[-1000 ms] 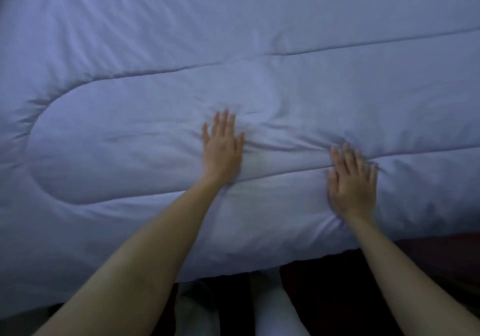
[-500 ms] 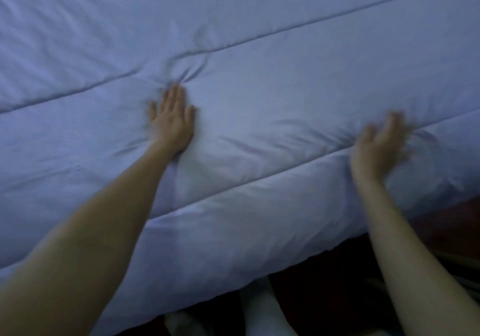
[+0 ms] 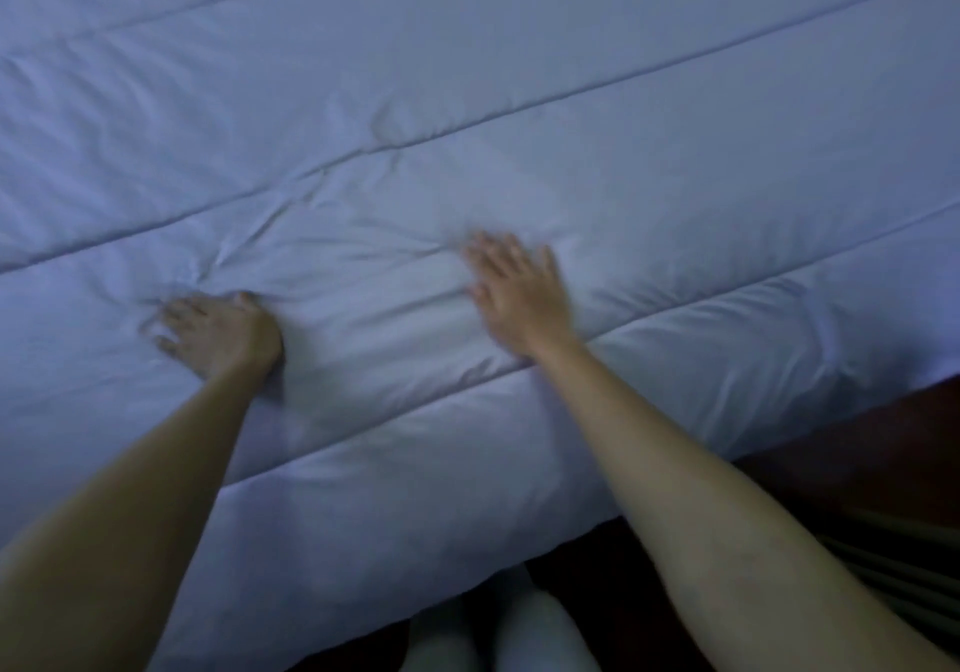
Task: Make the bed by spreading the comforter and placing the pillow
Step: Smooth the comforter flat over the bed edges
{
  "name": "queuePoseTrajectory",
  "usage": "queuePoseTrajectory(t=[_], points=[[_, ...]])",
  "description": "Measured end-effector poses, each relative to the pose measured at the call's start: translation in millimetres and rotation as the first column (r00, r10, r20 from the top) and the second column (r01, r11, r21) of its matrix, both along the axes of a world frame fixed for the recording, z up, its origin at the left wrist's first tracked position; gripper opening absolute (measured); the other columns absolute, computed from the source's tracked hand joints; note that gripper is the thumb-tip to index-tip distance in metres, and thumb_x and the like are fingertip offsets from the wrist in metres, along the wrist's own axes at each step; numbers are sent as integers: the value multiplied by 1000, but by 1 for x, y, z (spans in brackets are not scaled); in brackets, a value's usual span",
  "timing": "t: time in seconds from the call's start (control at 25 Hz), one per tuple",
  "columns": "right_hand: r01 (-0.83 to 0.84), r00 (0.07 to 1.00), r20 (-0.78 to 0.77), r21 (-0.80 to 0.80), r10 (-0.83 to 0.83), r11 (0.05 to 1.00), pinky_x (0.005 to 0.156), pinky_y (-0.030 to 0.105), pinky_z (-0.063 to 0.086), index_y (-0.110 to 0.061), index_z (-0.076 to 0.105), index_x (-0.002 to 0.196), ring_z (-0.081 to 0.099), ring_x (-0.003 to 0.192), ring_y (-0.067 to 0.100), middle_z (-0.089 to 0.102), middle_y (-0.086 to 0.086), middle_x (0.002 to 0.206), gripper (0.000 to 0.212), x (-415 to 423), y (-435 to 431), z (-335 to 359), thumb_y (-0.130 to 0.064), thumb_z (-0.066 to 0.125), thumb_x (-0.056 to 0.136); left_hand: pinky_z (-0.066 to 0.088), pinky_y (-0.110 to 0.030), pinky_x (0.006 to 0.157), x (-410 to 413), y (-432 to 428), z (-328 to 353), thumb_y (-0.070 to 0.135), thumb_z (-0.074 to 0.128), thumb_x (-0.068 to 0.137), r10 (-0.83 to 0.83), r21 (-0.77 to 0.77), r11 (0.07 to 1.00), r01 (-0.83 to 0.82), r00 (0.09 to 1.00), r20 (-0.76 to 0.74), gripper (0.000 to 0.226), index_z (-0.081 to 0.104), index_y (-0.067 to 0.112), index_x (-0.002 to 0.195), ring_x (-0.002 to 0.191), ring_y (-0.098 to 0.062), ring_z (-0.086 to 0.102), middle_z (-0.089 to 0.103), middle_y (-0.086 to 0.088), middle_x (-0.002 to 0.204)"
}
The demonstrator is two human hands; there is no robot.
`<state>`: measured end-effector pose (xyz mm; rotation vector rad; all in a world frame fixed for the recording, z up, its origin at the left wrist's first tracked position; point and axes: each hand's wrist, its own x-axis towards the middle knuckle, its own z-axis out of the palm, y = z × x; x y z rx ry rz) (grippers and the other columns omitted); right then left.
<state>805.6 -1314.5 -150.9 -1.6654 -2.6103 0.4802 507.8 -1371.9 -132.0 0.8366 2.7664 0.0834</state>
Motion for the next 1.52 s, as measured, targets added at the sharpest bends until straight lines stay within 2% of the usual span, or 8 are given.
queuePoseTrajectory(t=[0.36, 0.52, 0.72, 0.92, 1.08, 1.2, 1.32, 1.52], points=[[740, 663, 156, 16, -732, 673, 110, 68, 11, -31, 18, 151, 13, 147, 26, 13, 0, 161, 51, 311, 33, 6, -37, 21, 100, 30, -51, 110, 264, 63, 27, 32, 27, 91, -873, 328, 423, 845, 477, -102, 50, 65, 13, 117, 128, -28, 52, 65, -7, 125], [854, 515, -72, -39, -854, 519, 111, 69, 6, -14, 35, 145, 13, 147, 29, 27, 9, 156, 49, 323, 114, 44, -28, 34, 98, 14, -45, 117, 375, 106, 13, 37, 27, 97, -957, 277, 283, 918, 291, 13, 55, 37, 12, 145, 144, -22, 27, 34, -5, 154], [95, 950, -312, 229, -19, 969, 105, 62, 30, -10, 53, 134, 44, 134, 33, 51, 11, 143, 57, 263, 95, 41, -34, 35, 86, 0, -45, 119, 389, 198, -20, 40, 24, 101, -787, 80, 615, 784, 617, 7, 60, 8, 14, 152, 149, -18, 2, 4, -2, 162], [-741, 665, 74, 195, 743, 643, 108, 52, 28, -29, 49, 138, 48, 132, 23, 47, -1, 147, 55, 313, 103, -10, -48, 30, 90, -1, -51, 119, 340, 239, -14, 52, 20, 98, -539, -76, 835, 545, 838, 84, 70, 3, 11, 152, 149, -21, -2, -3, -3, 162], [-368, 929, 37, 188, 367, 911, 108, 56, 26, -29, 41, 143, 38, 139, 28, 39, 2, 152, 59, 380, 228, -11, -49, 22, 91, 5, -56, 117, 369, 211, -8, 42, 24, 99, -466, 5, 885, 466, 884, 34, 63, 18, 4, 149, 148, -28, 11, 13, -12, 160], [18, 998, 52, 165, -26, 986, 109, 56, 22, -31, 31, 147, 29, 142, 30, 27, 1, 158, 62, 464, 289, -9, -48, 16, 90, 24, -57, 111, 430, 163, 2, 28, 31, 92, -701, 239, 673, 699, 707, -94, 54, 40, 1, 138, 139, -34, 35, 37, -22, 148], [271, 950, 114, 168, -292, 948, 110, 59, 19, -34, 24, 148, 23, 143, 30, 21, 2, 159, 56, 558, 302, -14, -45, 20, 94, 19, -45, 113, 493, 104, -7, 34, 28, 98, -886, 271, 386, 882, 435, -156, 51, 34, 5, 140, 138, -24, 31, 35, -12, 148], [794, 604, 54, 44, -795, 607, 110, 70, 9, -22, 20, 151, 8, 148, 33, 12, 9, 161, 56, 588, 266, 11, -35, 23, 96, 16, -41, 116, 456, 66, -22, 42, 32, 95, -865, 105, 464, 879, 476, -161, 61, 30, 11, 147, 142, -20, 30, 32, -6, 154]])
